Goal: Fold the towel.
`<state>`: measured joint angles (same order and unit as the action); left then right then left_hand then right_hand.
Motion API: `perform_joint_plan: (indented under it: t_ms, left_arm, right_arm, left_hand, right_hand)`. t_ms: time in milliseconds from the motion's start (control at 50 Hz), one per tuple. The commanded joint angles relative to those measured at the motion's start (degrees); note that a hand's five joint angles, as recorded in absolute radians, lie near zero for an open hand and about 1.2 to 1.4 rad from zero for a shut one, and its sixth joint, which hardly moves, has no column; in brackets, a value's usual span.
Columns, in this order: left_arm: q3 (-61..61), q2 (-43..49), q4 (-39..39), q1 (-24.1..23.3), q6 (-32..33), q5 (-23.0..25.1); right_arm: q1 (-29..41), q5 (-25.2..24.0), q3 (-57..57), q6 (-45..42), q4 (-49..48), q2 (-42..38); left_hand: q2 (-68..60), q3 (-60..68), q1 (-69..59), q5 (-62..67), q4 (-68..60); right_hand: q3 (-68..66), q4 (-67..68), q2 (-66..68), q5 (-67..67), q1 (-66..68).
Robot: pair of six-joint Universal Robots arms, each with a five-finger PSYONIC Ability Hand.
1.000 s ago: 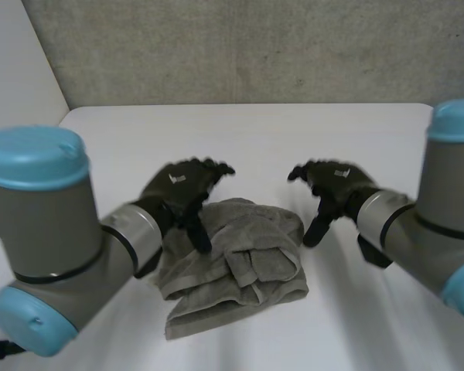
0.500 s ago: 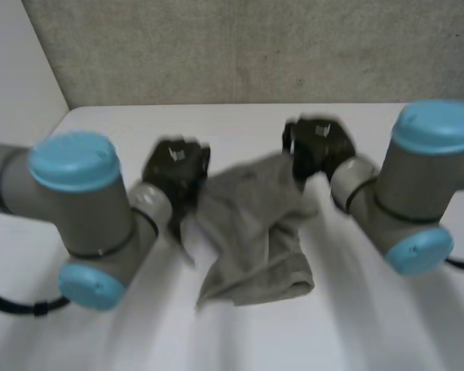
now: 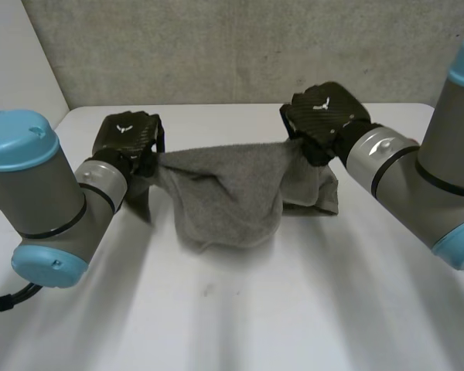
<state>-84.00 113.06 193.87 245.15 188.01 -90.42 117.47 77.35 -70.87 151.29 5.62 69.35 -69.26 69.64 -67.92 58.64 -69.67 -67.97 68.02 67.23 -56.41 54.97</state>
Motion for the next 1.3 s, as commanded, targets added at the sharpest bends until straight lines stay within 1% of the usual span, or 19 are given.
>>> perform_joint_plan:
  t_ms: [20,180,200,220,240,260,280,360,400,580,680,840,1080,1180,1220,1240,1260,1280,1300]
  left_arm:
    - [0.7,3.6,1.4,0.5,0.3,-0.2]
    - [3.0,10.6,4.3,4.7,1.3,-0.1]
    - [3.1,11.7,4.3,5.2,1.9,0.0]
    - [3.2,12.6,4.2,5.3,2.5,0.0]
    - [3.2,12.6,4.2,5.3,2.5,0.0]
    - [3.1,12.9,4.2,5.3,3.2,0.0]
    - [2.6,12.8,4.0,5.3,4.2,-0.1]
    - [1.8,11.0,3.6,5.2,6.0,-0.2]
    - [-0.3,6.6,3.5,5.1,6.4,-0.2]
    - [-10.3,-6.4,3.5,3.0,6.1,-0.4]
    - [-20.1,-12.7,3.8,-3.1,6.1,-0.5]
    - [-23.3,-9.4,4.4,-8.6,6.0,-0.5]
    - [-18.5,2.2,10.6,-9.9,6.8,-0.6]
    - [-15.5,5.9,11.3,-9.8,6.9,-0.6]
    - [-14.2,7.3,11.4,-9.6,6.9,-0.6]
    - [-14.2,7.3,11.4,-9.6,6.9,-0.6]
    - [-13.9,7.4,11.4,-9.4,6.9,-0.6]
    - [-13.9,7.4,11.4,-9.4,6.9,-0.6]
    - [-13.9,7.3,11.6,-9.3,6.9,-0.6]
  right_arm:
    - [0.3,-2.0,1.4,0.6,-3.1,-6.2]
    - [2.0,-0.5,6.7,0.3,-10.6,-19.7]
    - [2.4,0.7,8.1,0.3,-11.5,-21.8]
    - [2.8,2.3,9.1,0.4,-12.0,-23.2]
    - [2.8,2.4,9.1,0.4,-12.0,-23.2]
    - [2.8,4.1,9.5,0.6,-12.3,-23.7]
    - [2.8,6.2,9.6,0.9,-12.3,-23.6]
    - [3.3,9.5,8.8,2.2,-12.1,-21.2]
    - [3.3,10.7,5.3,4.3,-11.7,-16.4]
    - [2.7,10.3,-8.5,5.8,-11.6,-4.8]
    - [0.0,10.2,-17.6,5.9,-11.6,-2.5]
    - [-2.8,9.2,-23.5,8.9,-11.5,-0.2]
    - [-6.2,5.5,-25.5,19.9,-11.9,-2.8]
    - [-6.2,3.6,-25.1,22.8,-12.3,-4.9]
    - [-6.1,3.3,-24.1,23.4,-12.4,-6.8]
    - [-6.1,3.3,-24.1,23.4,-12.4,-6.8]
    - [-5.9,3.4,-23.3,23.6,-12.6,-7.9]
    - [-5.9,3.4,-23.3,23.6,-12.6,-7.9]
    - [-5.7,3.8,-22.3,23.7,-12.8,-9.0]
  left_hand:
    - [-10.7,10.4,-12.1,11.4,-10.3]
    - [-10.7,10.4,-12.1,11.4,-10.3]
    - [-4.3,3.9,-5.6,4.9,-3.9]
    - [10.0,-10.3,8.6,-9.3,10.4]
    - [10.1,-10.5,8.8,-9.5,10.5]
    - [29.4,-29.8,28.1,-28.8,29.8]
    - [43.3,-43.6,41.9,-42.6,43.7]
    - [49.6,-50.0,48.3,-49.0,50.0]
    - [51.5,-51.8,50.1,-50.9,51.9]
    - [50.6,-51.0,49.3,-50.0,51.0]
    - [50.3,-50.7,49.0,-49.7,50.7]
    - [50.5,-50.8,49.1,-49.8,50.9]
    - [46.1,-46.5,44.8,-45.5,46.5]
    - [36.0,-36.4,34.7,-35.4,36.4]
    - [19.8,-20.1,18.4,-19.2,20.2]
    - [19.7,-20.1,18.3,-19.1,20.1]
    - [9.2,-9.6,7.9,-8.6,9.6]
    - [9.1,-9.5,7.7,-8.5,9.5]
    - [0.4,-0.8,-0.9,0.2,0.8]
  right_hand:
    - [-12.0,12.0,12.8,-13.6,25.0]
    - [-12.0,12.0,12.8,-13.6,25.0]
    - [-0.3,0.2,1.0,-1.8,13.3]
    - [25.7,-25.7,-24.9,24.1,-12.7]
    - [25.9,-26.0,-25.2,24.4,-12.9]
    - [46.2,-46.3,-45.5,44.7,-33.2]
    - [57.1,-57.2,-56.4,55.5,-44.1]
    - [58.0,-58.0,-57.2,56.4,-45.0]
    - [58.0,-58.0,-57.2,56.4,-45.0]
    - [58.0,-58.0,-57.2,56.4,-45.0]
    - [58.0,-58.0,-57.2,56.4,-45.0]
    - [57.9,-57.9,-57.1,56.3,-44.9]
    - [56.7,-56.8,-56.0,55.1,-43.7]
    - [56.2,-56.3,-55.5,54.6,-43.2]
    - [56.2,-56.3,-55.5,54.6,-43.2]
    - [56.2,-56.3,-55.5,54.6,-43.2]
    - [56.5,-56.6,-55.8,55.0,-43.5]
    - [56.5,-56.6,-55.8,55.0,-43.5]
    - [56.5,-56.6,-55.8,55.0,-43.5]
